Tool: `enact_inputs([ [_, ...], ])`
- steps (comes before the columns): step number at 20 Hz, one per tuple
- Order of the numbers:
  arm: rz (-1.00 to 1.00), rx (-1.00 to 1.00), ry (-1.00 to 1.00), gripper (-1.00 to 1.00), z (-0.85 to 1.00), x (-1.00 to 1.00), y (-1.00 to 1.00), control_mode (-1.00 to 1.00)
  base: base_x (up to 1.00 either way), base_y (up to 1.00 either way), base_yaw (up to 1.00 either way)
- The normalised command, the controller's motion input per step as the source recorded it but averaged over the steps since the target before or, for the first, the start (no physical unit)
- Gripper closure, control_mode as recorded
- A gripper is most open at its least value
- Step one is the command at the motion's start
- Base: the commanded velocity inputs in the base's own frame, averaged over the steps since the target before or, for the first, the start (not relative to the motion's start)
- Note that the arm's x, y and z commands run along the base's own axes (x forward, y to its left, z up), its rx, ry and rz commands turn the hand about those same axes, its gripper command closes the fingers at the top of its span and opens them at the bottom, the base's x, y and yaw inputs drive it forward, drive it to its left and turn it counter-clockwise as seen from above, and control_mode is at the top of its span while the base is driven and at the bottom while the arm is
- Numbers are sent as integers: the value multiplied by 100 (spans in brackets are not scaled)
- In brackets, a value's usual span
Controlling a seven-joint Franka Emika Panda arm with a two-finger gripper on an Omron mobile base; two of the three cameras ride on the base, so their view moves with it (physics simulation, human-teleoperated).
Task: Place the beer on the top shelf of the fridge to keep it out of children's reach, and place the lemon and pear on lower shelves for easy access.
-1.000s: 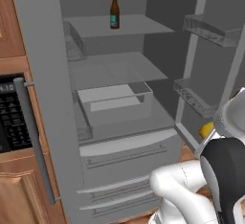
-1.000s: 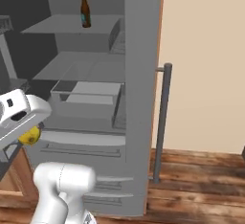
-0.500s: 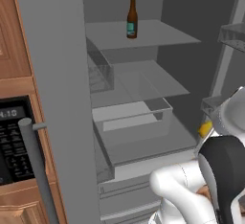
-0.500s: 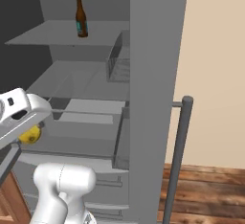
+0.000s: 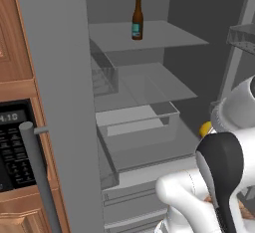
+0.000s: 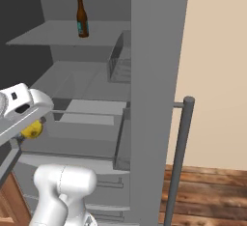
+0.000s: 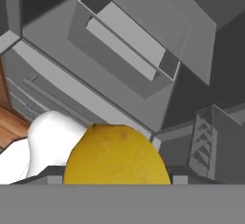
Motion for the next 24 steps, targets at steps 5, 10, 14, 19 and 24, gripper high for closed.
enact_inputs([
  [5, 0, 0, 0, 100, -1, 63, 12, -100, 0, 0, 0],
  [10, 0, 0, 0, 100, -13, 66, 3, -100, 0, 0, 0],
  [14, 0, 3, -3, 100, -28, 53, 0, -100, 0, 0, 0],
  [19, 0, 8, -7, 100, -20, 54, 0, -100, 0, 0, 0],
  [24, 0, 15, -1, 100, -7, 64, 0, -100, 0, 0, 0],
])
